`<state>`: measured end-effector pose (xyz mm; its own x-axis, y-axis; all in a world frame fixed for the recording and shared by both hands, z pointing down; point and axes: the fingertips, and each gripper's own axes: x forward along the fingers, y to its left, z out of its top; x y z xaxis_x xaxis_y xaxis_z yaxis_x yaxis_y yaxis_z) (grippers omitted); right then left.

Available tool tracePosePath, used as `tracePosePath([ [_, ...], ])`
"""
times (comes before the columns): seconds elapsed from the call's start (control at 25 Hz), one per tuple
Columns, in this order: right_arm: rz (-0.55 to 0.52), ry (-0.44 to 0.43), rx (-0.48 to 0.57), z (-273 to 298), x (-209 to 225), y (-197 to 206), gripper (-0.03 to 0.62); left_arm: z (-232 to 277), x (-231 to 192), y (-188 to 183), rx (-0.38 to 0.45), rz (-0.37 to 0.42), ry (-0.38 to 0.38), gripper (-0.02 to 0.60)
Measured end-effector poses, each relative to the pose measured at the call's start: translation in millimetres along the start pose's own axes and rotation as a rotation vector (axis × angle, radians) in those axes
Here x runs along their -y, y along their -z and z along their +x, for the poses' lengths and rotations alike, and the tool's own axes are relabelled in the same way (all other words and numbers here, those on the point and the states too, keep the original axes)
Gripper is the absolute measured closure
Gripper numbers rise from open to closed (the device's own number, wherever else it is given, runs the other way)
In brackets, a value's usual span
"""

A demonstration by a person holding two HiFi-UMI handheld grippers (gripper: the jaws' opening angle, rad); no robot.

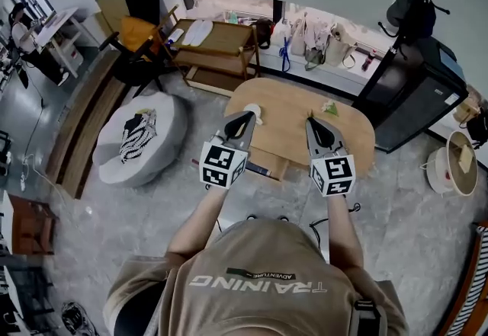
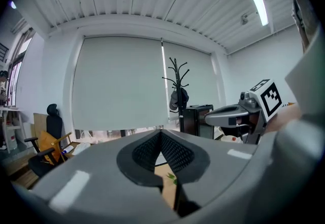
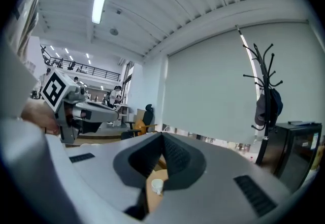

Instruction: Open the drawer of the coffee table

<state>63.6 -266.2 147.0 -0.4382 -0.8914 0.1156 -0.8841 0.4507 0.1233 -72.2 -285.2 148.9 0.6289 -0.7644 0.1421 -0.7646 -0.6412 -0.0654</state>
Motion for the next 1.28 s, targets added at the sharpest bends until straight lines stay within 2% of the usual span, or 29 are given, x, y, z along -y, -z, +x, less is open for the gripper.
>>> tracePosePath([
  [0.16,0.075,0.003,0.029,2,11,-2,0.589,3,2,2,-0.014,0.010,-0.014,0.575],
  [0.24,0.082,0.005,0.028,4,13,-3,0.589,2,-2,-1,-0.002,-0.010,-0.027,0.575],
  [0.48,0.056,-0.013,0.038,1,10,-14,0.589,-11,-6,-14,0.016,0.026,-0.060,0.575],
  [0.76,0.026,0.022,0.054,-9,1,-16,0.589,-13,4,-12,0.021,0.017,-0.047,0.575],
  [1.04,0.033,0.009,0.068,-19,-9,-13,0.589,-13,21,-6,0.010,0.028,-0.029,0.575],
  [1.28,0.018,-0.011,0.052,-23,-20,-10,0.589,-19,11,-7,0.015,0.028,-0.062,0.575],
])
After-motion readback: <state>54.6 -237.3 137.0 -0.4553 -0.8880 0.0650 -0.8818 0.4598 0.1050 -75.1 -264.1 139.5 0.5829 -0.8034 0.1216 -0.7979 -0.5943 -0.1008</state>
